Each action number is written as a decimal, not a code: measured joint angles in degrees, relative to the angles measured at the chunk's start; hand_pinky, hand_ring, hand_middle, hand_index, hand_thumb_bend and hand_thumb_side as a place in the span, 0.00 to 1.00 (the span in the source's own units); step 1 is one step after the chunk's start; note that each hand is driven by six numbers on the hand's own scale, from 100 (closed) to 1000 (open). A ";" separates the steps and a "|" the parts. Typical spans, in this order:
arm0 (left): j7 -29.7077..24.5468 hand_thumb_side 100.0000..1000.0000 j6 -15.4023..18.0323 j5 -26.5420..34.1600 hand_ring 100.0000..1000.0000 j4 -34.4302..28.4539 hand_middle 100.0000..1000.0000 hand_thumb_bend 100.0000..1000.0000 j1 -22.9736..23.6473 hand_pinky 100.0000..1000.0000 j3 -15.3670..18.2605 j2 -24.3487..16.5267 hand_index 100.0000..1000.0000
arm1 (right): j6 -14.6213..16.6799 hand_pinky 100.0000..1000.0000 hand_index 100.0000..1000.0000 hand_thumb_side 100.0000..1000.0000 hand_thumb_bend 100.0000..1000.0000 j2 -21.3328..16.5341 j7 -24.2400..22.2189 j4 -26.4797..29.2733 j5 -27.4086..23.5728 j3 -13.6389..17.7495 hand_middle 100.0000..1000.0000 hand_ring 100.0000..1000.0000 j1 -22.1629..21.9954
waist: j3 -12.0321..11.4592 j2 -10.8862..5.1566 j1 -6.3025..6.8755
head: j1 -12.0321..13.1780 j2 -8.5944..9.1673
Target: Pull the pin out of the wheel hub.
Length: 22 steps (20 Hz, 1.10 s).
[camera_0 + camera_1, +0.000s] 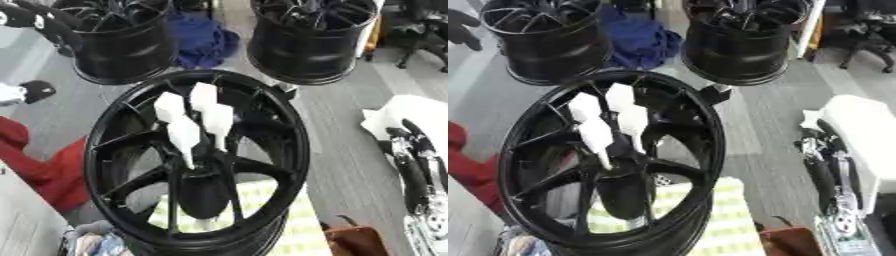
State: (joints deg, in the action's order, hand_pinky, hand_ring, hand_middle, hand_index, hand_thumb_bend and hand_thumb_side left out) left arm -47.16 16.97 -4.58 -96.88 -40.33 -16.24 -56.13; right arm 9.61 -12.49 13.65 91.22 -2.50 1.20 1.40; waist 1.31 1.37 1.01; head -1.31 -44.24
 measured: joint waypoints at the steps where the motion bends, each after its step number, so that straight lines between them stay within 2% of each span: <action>1: -0.26 0.46 -0.26 -1.11 1.00 0.75 0.73 0.25 -0.71 0.76 -0.93 0.63 0.90 | -0.02 0.75 0.92 0.56 0.00 -0.02 -0.02 0.00 0.04 -0.02 0.73 0.64 -0.02 | -0.01 -0.01 0.04 | -0.08 0.00; 2: -0.35 0.46 -0.35 -1.93 1.00 1.41 0.73 0.25 -1.12 0.76 -1.60 1.14 0.90 | -0.02 0.75 0.92 0.56 0.00 -0.04 -0.02 -0.02 0.07 -0.05 0.73 0.64 -0.05 | -0.01 -0.01 0.07 | -0.14 0.00; 3: -0.37 0.47 -0.37 -2.48 1.00 1.94 0.80 0.34 -1.37 0.69 -2.06 1.48 0.94 | -0.02 0.75 0.92 0.56 0.00 -0.05 -0.02 -0.03 0.09 -0.11 0.73 0.64 -0.15 | -0.03 -0.01 0.08 | -0.20 0.00; 5: -0.26 0.48 -0.26 -3.45 1.00 3.08 0.82 0.37 -2.22 0.69 -2.99 2.15 0.95 | -0.03 0.75 0.92 0.56 0.00 -0.11 -0.08 -0.12 0.11 -0.20 0.73 0.64 -0.19 | 0.34 -0.07 0.26 | -0.25 0.00; 8: -0.09 0.51 -0.09 -5.58 1.00 6.08 0.84 0.42 -5.84 0.69 -6.05 5.13 0.96 | 0.00 0.75 0.92 0.56 0.00 -0.46 -0.27 -0.27 0.13 -0.40 0.73 0.64 -0.20 | 0.65 -0.19 0.83 | -0.31 0.00; 14: 0.65 0.45 0.65 -10.70 1.00 14.41 0.85 0.37 -10.86 0.69 -12.83 12.32 0.96 | -0.02 0.75 0.92 0.57 0.00 -0.46 -0.34 -0.30 0.13 -0.49 0.73 0.64 -0.43 | 0.34 -0.28 0.75 | -0.58 0.00; 22: 3.10 0.43 3.10 -17.57 1.00 25.59 0.84 0.35 -12.24 0.68 -13.61 18.34 0.96 | 0.02 0.75 0.92 0.57 0.00 -0.46 -0.38 -0.32 0.13 -0.49 0.73 0.64 -0.43 | 0.48 -0.28 0.76 | -0.63 0.00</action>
State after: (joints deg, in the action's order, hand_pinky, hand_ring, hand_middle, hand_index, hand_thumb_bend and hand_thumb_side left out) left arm -44.05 20.07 -22.15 -71.29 -52.57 -29.85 -37.80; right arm 9.64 -12.95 13.26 90.90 -2.37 0.71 0.97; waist 1.79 1.09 1.77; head -1.94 -44.24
